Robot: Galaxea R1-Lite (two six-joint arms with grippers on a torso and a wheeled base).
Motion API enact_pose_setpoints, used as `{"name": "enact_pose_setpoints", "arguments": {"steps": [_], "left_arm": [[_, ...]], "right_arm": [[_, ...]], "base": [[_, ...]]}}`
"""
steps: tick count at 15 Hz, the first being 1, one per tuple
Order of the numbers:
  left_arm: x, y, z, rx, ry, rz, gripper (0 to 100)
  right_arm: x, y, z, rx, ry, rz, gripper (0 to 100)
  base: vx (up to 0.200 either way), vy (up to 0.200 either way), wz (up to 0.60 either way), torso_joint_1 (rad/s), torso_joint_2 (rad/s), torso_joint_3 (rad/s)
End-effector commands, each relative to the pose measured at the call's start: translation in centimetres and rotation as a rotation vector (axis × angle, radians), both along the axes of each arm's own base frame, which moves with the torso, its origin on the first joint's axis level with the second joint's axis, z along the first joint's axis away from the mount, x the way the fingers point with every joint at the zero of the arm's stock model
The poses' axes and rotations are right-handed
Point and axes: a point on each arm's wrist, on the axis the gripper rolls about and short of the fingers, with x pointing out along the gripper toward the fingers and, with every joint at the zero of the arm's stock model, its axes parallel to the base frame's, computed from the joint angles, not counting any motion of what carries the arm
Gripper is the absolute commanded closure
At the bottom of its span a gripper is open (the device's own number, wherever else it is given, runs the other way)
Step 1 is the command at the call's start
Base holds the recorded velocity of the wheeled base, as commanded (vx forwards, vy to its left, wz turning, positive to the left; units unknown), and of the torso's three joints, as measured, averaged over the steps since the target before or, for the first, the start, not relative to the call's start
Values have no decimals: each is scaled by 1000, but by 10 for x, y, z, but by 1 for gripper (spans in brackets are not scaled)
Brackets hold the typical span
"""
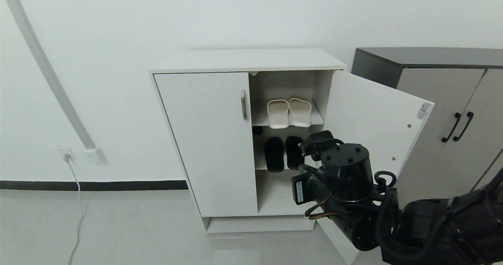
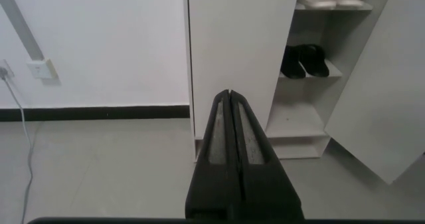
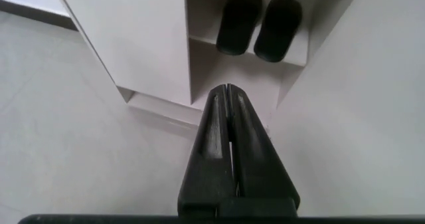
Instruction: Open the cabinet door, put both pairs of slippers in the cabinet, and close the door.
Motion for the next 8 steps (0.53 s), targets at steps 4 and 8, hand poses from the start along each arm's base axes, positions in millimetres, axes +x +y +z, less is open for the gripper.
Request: {"name": "enact_pose_setpoints", "arguments": {"steps": [4, 8], "left_arm": [[0, 0, 0, 0, 2, 1, 100], [0, 0, 0, 0, 2, 1, 100]], "right_arm": [[-2, 0, -2, -15, 2, 7, 100], [-2, 0, -2, -14, 1, 7, 100]], "base": [[0, 0, 0, 127, -469, -336], [0, 0, 0, 161, -480, -321]]}}
